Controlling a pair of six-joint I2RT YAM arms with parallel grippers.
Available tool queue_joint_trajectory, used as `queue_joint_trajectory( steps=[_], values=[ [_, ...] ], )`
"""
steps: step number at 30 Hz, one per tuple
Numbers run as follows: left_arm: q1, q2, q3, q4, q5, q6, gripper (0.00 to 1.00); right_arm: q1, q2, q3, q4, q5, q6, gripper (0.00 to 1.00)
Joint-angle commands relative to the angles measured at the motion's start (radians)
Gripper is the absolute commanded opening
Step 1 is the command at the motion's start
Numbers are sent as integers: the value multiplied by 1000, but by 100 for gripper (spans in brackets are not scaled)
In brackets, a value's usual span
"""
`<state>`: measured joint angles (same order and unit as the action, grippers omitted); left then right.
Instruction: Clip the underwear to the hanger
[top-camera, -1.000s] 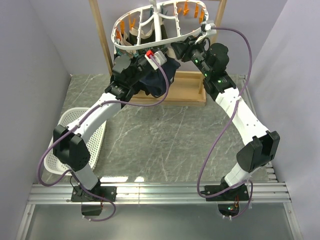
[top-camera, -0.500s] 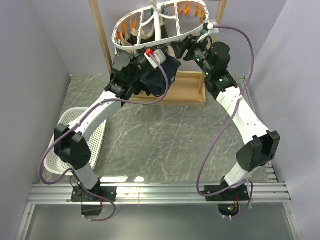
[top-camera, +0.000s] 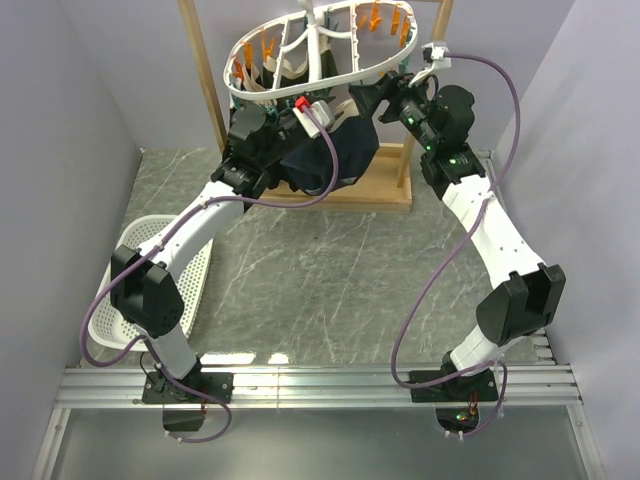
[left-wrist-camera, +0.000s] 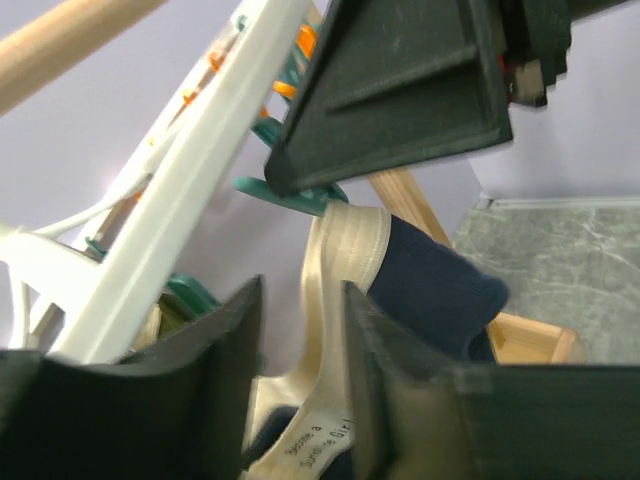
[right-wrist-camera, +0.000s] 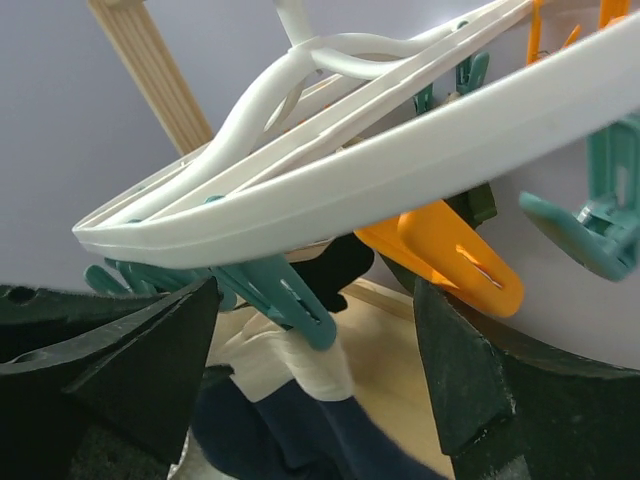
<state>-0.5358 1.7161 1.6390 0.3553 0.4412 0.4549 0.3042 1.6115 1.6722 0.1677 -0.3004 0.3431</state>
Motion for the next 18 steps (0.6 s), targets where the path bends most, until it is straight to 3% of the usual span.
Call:
queue_joint_trajectory(
  steps=[1, 10, 15, 16, 18],
  values=[
    [0, -44, 12, -27, 36, -51, 47, -23, -79, -22, 56, -66, 27, 86],
    [-19, -128, -62, -125, 80, -171, 64, -69, -156, -103, 64, -183, -10, 90],
    [-24, -199, -108, -208, 114, -286, 83, -80, -214, -146, 10, -238, -93, 91],
    [-24, -214, -111, -269, 125, -321, 94, -80, -231, -153, -20, -243, -108, 91],
    [-23, -234, -129, -321, 139, -343, 99, -82, -252, -181, -46, -249, -147, 92]
  ],
)
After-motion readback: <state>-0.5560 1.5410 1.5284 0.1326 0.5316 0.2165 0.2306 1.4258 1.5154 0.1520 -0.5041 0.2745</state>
